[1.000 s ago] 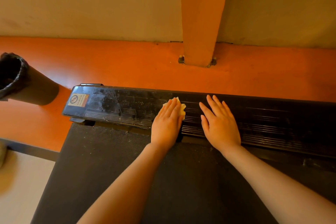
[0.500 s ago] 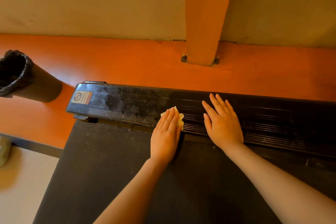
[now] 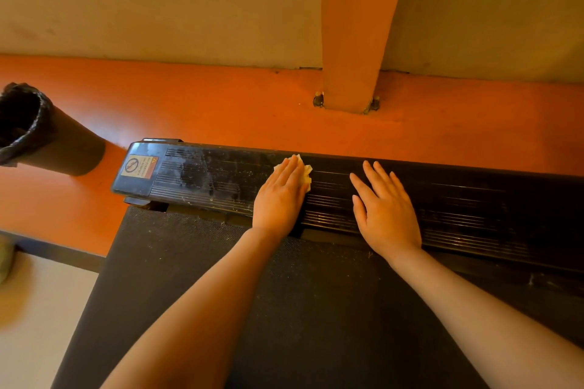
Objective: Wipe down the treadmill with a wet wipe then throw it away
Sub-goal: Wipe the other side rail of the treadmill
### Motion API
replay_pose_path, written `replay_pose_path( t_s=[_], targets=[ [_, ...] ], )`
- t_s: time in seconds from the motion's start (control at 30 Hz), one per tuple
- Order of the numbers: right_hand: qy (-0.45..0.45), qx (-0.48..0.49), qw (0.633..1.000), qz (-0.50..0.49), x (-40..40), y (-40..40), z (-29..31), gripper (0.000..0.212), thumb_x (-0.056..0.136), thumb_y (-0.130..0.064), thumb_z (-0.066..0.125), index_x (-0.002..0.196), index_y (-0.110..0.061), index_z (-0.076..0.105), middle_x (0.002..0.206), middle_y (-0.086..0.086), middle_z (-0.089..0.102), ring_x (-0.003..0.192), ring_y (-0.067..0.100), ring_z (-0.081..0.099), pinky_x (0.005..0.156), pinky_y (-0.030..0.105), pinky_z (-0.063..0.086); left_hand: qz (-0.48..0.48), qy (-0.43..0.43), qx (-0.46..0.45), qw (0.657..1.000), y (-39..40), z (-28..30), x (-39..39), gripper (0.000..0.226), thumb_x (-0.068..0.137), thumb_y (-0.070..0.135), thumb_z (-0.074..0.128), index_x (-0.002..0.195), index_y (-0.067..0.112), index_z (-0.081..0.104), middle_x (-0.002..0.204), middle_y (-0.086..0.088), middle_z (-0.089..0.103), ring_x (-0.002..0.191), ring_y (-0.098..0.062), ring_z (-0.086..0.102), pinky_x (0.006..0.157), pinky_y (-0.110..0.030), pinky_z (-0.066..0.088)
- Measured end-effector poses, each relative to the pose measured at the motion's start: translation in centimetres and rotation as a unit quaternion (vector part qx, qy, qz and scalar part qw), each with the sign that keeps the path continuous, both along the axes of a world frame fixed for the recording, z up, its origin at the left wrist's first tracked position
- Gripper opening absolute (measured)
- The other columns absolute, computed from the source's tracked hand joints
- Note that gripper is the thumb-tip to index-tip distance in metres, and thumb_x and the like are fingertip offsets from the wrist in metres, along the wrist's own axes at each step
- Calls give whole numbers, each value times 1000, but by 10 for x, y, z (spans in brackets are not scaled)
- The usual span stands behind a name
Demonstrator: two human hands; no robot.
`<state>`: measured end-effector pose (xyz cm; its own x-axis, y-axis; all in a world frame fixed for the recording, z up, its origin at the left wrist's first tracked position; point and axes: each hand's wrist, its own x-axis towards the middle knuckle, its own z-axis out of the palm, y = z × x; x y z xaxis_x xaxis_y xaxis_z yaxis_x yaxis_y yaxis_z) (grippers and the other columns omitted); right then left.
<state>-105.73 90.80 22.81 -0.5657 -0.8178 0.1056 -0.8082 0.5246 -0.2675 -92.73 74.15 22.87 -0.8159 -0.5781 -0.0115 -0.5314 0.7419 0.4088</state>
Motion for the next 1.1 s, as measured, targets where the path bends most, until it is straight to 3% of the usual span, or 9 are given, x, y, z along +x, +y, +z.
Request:
replay_pose_path(
  t_s=[0.27, 0.5, 0.63, 0.73, 0.83, 1.0, 1.1],
  targets=[
    [2, -3, 1000, -2, 0, 0, 0, 45, 98, -30, 39, 137, -14, 56, 148, 15, 45, 140, 31, 37, 113, 43, 24, 8, 33, -4, 999, 24, -8, 25, 51, 101, 34, 38, 147, 13, 38, 154, -8, 36, 144, -22, 30, 115, -36, 29],
    [-2, -1, 1000, -1, 0, 0, -1, 46, 99, -31, 36, 137, -14, 55, 149, 15, 44, 141, 31, 36, 114, 43, 25, -2, 23, -19, 1000, 35, -12, 42, 52, 102, 37, 33, 149, 13, 36, 155, -5, 34, 145, -18, 26, 116, -33, 24],
    [3, 7, 1000, 4, 1, 0, 0, 50, 100, -34, 29, 139, -13, 53, 149, 15, 44, 141, 31, 36, 114, 43, 25, -41, -2, -33, 999, 20, -10, 24, 51, 105, 31, 36, 152, 12, 29, 158, -6, 28, 147, -18, 20, 119, -32, 17],
    [-1, 8, 1000, -3, 2, 0, 0, 48, 99, -32, 36, 140, -10, 51, 148, 16, 44, 140, 31, 37, 113, 43, 27, -84, -20, -49, 995, 7, -5, 1, 52, 105, 32, 28, 152, 10, 28, 158, -7, 27, 147, -18, 17, 120, -33, 14],
    [-1, 4, 1000, -5, 2, 0, 1, 47, 98, -31, 39, 137, -8, 53, 147, 16, 45, 140, 31, 38, 113, 43, 28, -126, -29, -34, 991, -4, 0, -19, 51, 106, 26, 35, 153, 12, 25, 160, -6, 23, 149, -18, 14, 121, -35, 15],
    [-6, -1, 1000, -1, 1, 1, 0, 43, 99, -25, 51, 139, -8, 51, 149, 15, 42, 142, 30, 35, 114, 42, 26, -196, -39, -41, 979, -13, 8, -41, 50, 105, 24, 38, 153, 13, 28, 159, -5, 26, 149, -19, 18, 119, -32, 13],
    [-6, 1, 1000, -2, 1, 0, 0, 43, 101, -27, 43, 139, -8, 51, 150, 15, 42, 142, 29, 35, 115, 42, 26, -235, -48, -45, 970, -17, 9, -50, 48, 105, 27, 38, 151, 13, 33, 156, -6, 33, 146, -21, 25, 119, -35, 18]
  ],
)
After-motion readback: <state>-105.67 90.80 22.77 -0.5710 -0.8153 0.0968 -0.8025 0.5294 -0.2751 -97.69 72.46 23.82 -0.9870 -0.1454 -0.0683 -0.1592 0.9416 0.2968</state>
